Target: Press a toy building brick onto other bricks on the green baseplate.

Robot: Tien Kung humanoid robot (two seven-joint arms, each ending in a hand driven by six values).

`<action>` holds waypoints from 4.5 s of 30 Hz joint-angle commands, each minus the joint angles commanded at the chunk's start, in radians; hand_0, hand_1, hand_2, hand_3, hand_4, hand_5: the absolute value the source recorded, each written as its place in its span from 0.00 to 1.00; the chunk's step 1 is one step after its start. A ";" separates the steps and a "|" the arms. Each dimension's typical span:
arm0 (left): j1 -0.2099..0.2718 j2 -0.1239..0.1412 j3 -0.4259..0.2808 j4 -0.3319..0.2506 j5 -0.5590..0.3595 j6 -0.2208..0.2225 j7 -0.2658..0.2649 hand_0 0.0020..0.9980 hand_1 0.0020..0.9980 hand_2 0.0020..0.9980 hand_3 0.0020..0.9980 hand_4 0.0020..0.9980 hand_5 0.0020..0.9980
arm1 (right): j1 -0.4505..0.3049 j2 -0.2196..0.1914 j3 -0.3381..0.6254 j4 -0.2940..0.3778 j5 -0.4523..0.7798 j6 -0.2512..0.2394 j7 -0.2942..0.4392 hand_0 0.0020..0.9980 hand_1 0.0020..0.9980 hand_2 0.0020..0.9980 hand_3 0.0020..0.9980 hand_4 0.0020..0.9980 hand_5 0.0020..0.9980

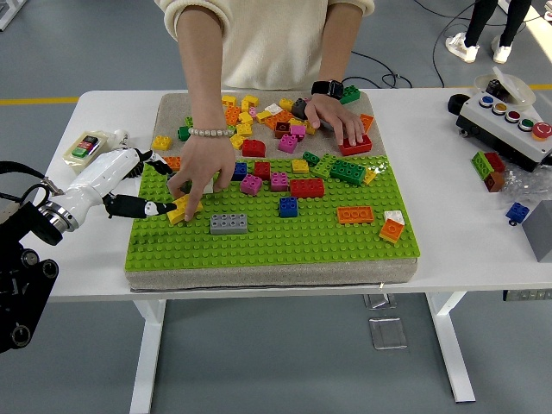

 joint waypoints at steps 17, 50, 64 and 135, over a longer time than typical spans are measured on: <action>0.007 0.001 -0.020 -0.011 0.000 -0.031 0.000 0.87 0.73 0.71 0.67 1.00 0.33 | 0.001 -0.001 -0.014 0.000 -0.004 0.002 -0.009 0.74 0.65 0.70 0.59 0.91 0.49; 0.004 -0.007 -0.029 -0.008 0.000 0.077 -0.036 0.66 0.59 0.55 0.54 0.38 0.00 | 0.001 0.001 -0.013 0.000 -0.003 0.004 -0.009 0.74 0.65 0.70 0.59 0.91 0.49; -0.004 -0.014 -0.030 -0.013 0.000 0.006 -0.038 0.79 0.74 0.72 0.78 0.90 0.10 | 0.003 0.001 -0.008 0.000 -0.002 0.005 -0.003 0.74 0.65 0.70 0.59 0.91 0.50; -0.100 -0.061 0.114 0.237 0.000 0.050 -0.041 0.78 0.72 0.62 0.66 0.77 0.05 | 0.011 -0.001 -0.019 0.000 0.000 -0.001 0.003 0.74 0.65 0.71 0.59 0.91 0.50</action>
